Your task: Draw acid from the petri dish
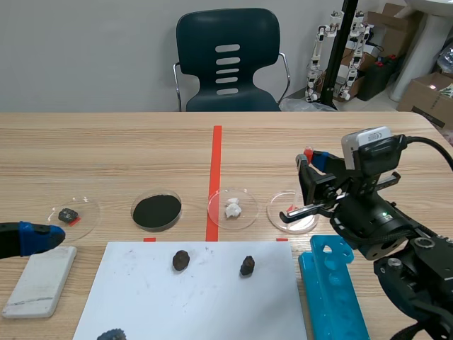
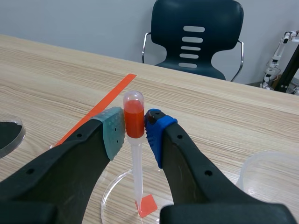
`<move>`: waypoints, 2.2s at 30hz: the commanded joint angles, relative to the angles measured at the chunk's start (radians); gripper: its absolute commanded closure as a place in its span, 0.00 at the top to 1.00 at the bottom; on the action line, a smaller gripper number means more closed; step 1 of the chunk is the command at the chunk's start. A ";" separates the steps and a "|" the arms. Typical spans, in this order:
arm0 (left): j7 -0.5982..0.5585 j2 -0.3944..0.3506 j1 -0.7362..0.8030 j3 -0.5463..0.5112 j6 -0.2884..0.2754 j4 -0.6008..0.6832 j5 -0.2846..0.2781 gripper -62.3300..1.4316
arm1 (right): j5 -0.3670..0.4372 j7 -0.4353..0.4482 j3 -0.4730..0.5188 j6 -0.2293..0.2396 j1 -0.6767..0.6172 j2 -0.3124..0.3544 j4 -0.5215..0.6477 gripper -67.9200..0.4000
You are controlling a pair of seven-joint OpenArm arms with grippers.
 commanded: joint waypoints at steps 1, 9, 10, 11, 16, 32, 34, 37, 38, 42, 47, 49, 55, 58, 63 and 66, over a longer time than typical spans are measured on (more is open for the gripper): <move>-0.018 0.005 0.007 0.003 -0.001 0.011 -0.011 1.00 | 0.004 0.016 -0.005 0.001 0.017 0.000 0.005 0.20; -0.018 0.005 0.007 0.003 -0.001 0.011 -0.011 1.00 | 0.004 0.018 -0.005 0.001 0.017 0.000 0.005 0.20; -0.018 0.005 0.007 0.003 -0.001 0.011 -0.011 1.00 | 0.004 0.018 -0.005 0.001 0.017 0.000 0.005 0.20; -0.018 0.005 0.007 0.003 -0.001 0.011 -0.011 1.00 | 0.004 0.018 -0.005 0.001 0.017 0.000 0.005 0.20; -0.018 0.005 0.007 0.003 -0.001 0.011 -0.011 1.00 | 0.004 0.018 -0.005 0.001 0.017 0.000 0.005 0.20; -0.018 0.005 0.007 0.003 -0.001 0.011 -0.011 1.00 | 0.004 0.018 -0.005 0.001 0.017 -0.001 0.005 0.20; -0.018 0.005 0.007 0.003 -0.001 0.011 -0.011 1.00 | 0.004 0.018 -0.005 0.001 0.017 -0.001 0.005 0.20; -0.018 0.005 0.007 0.003 -0.001 0.011 -0.011 1.00 | 0.004 0.018 -0.005 0.001 0.017 -0.001 0.005 0.20; -0.018 0.005 0.007 0.003 -0.001 0.011 -0.011 1.00 | 0.004 0.018 -0.005 0.001 0.017 -0.001 0.005 0.20; -0.018 0.005 0.007 0.003 -0.001 0.011 -0.011 1.00 | 0.004 0.018 -0.005 0.001 0.017 -0.001 0.005 0.20; -0.018 0.005 0.007 0.003 -0.001 0.011 -0.011 1.00 | 0.004 0.018 -0.005 0.001 0.017 -0.001 0.005 0.20; -0.018 0.005 0.007 0.003 -0.001 0.011 -0.011 1.00 | 0.004 0.018 -0.005 0.001 0.017 -0.001 0.005 0.20; -0.018 0.005 0.007 0.003 -0.001 0.011 -0.011 1.00 | 0.008 0.018 -0.005 0.001 0.017 0.000 0.006 0.20; -0.018 0.005 0.007 0.003 -0.001 0.011 -0.011 1.00 | 0.010 0.014 -0.005 0.001 0.015 0.003 0.015 0.20; -0.018 0.005 0.007 0.003 -0.001 0.011 -0.011 1.00 | 0.023 0.002 -0.004 0.000 -0.006 0.019 0.078 0.20; -0.018 0.005 0.007 0.003 -0.001 0.011 -0.011 1.00 | 0.031 -0.010 -0.003 0.000 -0.033 0.034 0.141 0.20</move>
